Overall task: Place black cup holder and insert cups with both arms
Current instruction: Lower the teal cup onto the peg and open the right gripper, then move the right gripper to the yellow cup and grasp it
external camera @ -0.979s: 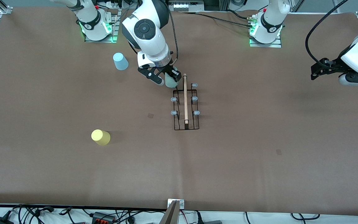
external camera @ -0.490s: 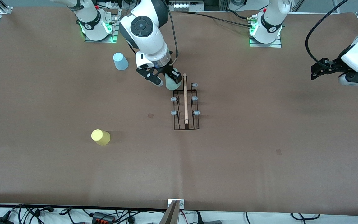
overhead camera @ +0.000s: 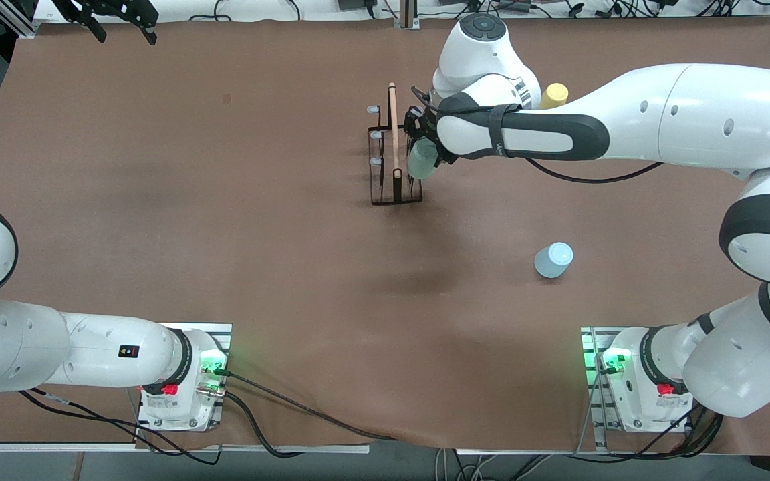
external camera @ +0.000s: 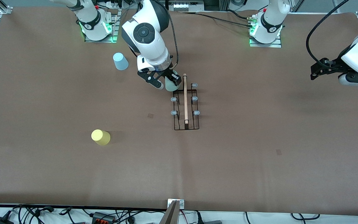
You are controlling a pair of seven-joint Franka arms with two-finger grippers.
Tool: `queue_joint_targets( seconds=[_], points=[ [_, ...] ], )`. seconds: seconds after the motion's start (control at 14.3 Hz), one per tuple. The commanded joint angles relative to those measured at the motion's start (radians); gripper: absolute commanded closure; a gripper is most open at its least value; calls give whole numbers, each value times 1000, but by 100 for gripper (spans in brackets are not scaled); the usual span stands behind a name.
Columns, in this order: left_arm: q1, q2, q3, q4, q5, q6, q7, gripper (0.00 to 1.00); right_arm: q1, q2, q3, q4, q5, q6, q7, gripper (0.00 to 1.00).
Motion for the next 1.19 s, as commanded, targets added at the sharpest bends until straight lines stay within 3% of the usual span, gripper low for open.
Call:
queue_joint_targets(
  seconds=[0.0, 0.14, 0.21, 0.28, 0.49, 0.63, 0.84, 0.98, 1.12],
  points=[
    [-5, 0, 10, 11, -19, -7, -1, 0, 2, 14, 6, -3, -13, 32, 18, 67],
    [-5, 0, 10, 11, -19, -8, -1, 0, 5, 25, 6, -1, -13, 38, 19, 66],
    [-5, 1, 10, 11, -19, -8, -1, 0, 5, 34, 6, -1, -13, 43, 18, 50],
    [-5, 1, 10, 11, -19, -10, -1, 0, 5, 39, 6, -3, -13, 43, 8, 1],
    [-5, 1, 10, 11, -19, -10, -1, 0, -24, 22, 6, -4, -12, 22, -106, 0],
    [-5, 1, 10, 11, -19, -10, -1, 0, -79, -38, 6, -3, -10, -84, -200, 0],
    [-5, 1, 10, 11, -19, -10, -1, 0, -247, -127, 4, -30, -13, -228, -599, 0],
    [-5, 1, 10, 11, -19, -13, -1, 0, -367, -130, 4, -40, -19, -236, -825, 0],
    [-5, 1, 11, 12, -29, -22, 1, 0, -479, -121, 4, -56, -90, -224, -1035, 0]
  ],
)
